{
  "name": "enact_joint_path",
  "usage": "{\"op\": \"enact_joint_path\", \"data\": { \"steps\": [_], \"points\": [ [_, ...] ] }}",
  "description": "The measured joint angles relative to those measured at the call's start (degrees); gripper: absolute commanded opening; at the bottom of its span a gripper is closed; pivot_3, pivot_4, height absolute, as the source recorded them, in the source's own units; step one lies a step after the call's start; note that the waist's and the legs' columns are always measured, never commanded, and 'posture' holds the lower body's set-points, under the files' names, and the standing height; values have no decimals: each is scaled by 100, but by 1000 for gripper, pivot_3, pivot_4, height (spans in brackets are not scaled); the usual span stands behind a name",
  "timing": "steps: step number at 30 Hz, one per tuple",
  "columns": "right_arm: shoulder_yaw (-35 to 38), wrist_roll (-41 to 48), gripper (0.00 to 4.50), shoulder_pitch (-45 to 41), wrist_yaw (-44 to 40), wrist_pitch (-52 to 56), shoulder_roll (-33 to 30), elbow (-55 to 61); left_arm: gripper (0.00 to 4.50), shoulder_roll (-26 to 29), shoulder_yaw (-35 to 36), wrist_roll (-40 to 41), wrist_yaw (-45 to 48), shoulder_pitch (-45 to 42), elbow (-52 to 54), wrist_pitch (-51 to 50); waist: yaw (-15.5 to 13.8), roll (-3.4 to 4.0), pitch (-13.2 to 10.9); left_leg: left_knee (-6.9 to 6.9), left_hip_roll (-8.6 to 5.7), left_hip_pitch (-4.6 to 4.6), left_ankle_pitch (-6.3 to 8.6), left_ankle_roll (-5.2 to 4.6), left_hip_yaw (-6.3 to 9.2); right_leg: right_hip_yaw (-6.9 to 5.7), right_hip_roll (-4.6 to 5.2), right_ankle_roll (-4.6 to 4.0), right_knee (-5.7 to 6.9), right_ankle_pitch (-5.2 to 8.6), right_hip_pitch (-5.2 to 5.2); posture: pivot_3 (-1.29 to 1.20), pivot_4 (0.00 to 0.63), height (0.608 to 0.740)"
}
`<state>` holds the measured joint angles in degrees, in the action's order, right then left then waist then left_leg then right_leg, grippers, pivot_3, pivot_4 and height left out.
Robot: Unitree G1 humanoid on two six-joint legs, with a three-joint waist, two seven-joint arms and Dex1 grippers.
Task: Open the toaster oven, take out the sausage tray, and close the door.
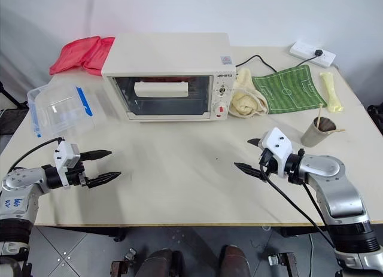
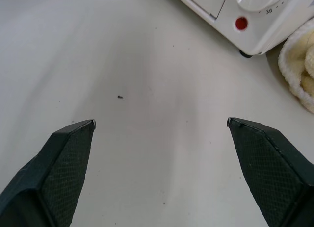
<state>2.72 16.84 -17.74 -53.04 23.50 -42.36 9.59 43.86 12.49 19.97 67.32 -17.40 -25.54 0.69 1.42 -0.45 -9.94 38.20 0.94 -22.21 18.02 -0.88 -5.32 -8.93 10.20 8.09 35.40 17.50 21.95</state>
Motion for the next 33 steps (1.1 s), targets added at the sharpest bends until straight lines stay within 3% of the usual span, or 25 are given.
{"op": "enact_joint_path", "data": {
  "steps": [10,19,33],
  "points": [
    [-298,-35,4500,-402,21,460,-2,302,4494,-45,234,144,-717,-67,302,-586,3,0,0,1,1,0,0,0,7,1,0,0,2,0,1,0,150,740],
    [-831,-13,4500,-1988,250,1132,540,-29,4494,-28,339,345,-725,-310,367,-823,17,0,0,1,-1,0,0,1,4,-2,2,0,10,0,6,0,150,740],
    [-1174,-209,4500,-2497,171,1026,892,-717,4494,-90,367,345,-756,-376,403,-671,27,-2,-1,1,-3,-5,0,1,1,-9,5,0,13,0,11,0,150,740]
  ]
}}
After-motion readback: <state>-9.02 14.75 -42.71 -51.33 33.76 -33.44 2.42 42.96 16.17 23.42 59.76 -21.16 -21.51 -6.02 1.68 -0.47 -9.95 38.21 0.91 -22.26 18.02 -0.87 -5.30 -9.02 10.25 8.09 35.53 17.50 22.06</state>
